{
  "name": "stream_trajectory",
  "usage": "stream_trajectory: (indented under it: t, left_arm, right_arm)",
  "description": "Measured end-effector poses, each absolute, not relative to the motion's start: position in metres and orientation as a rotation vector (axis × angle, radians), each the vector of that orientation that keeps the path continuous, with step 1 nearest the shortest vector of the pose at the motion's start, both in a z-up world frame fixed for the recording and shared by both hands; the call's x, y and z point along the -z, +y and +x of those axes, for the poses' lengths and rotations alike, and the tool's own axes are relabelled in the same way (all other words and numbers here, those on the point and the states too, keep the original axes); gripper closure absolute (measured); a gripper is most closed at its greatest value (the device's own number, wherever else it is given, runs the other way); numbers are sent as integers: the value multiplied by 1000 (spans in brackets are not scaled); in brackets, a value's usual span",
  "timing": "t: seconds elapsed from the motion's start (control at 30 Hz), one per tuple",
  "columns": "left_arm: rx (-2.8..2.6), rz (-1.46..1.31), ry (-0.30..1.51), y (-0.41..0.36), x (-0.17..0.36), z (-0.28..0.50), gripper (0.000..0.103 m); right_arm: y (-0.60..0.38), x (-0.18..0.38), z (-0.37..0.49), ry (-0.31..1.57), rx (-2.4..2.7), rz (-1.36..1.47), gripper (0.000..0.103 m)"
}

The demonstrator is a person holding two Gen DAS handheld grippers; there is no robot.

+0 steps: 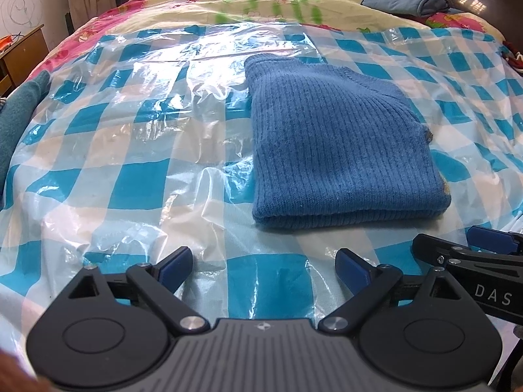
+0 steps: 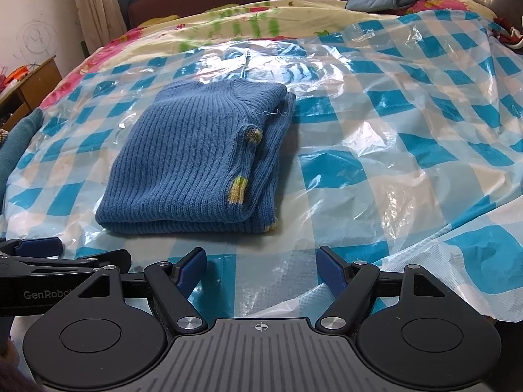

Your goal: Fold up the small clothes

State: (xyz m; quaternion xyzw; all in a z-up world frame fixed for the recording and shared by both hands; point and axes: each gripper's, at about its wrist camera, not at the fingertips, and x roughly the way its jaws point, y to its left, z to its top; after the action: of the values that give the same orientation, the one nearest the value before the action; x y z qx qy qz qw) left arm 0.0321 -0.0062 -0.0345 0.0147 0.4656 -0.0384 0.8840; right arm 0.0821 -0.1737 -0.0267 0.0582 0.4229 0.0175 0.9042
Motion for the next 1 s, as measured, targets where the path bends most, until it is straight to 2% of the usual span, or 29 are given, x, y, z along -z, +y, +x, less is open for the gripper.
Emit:
stream_trajectory:
  t: [1.0]
  left_arm:
    - [68,41,978,-7,37,32,5]
  right_arm:
    - [-174,30,83,890,-24,118,27]
